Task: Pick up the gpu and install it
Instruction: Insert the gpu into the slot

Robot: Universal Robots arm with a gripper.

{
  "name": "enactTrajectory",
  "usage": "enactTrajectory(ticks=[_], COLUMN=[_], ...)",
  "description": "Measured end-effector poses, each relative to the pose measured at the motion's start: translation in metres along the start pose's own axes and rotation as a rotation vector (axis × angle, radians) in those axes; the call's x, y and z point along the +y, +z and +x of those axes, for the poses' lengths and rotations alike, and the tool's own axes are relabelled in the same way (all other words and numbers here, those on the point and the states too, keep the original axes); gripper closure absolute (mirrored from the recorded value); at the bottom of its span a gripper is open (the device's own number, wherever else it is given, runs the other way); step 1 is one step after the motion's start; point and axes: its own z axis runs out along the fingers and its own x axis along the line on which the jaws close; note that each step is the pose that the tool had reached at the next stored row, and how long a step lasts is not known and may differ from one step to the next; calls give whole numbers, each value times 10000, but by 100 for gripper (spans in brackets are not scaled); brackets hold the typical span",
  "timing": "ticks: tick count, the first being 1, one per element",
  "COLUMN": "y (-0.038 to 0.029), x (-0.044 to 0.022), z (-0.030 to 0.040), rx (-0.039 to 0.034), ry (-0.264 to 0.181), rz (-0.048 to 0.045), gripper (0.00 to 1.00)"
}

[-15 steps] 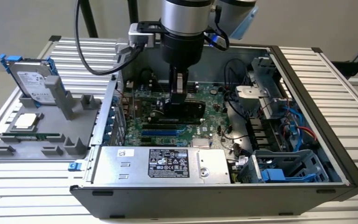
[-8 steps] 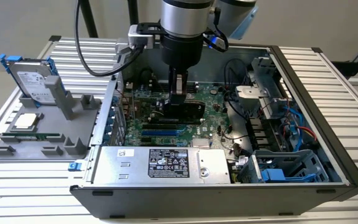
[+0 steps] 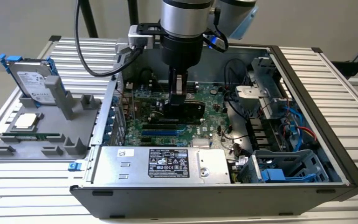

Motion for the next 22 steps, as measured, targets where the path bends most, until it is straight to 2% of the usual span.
enactTrajectory(ticks=[4, 11, 17, 22], y=[25, 104, 142, 173], x=[14, 117, 197, 211], z=[-2, -6, -3, 37], rx=[4, 3, 3, 4], ry=[1, 3, 5, 4], rz=[-2, 42, 51, 50], gripper=[100, 100, 100, 100])
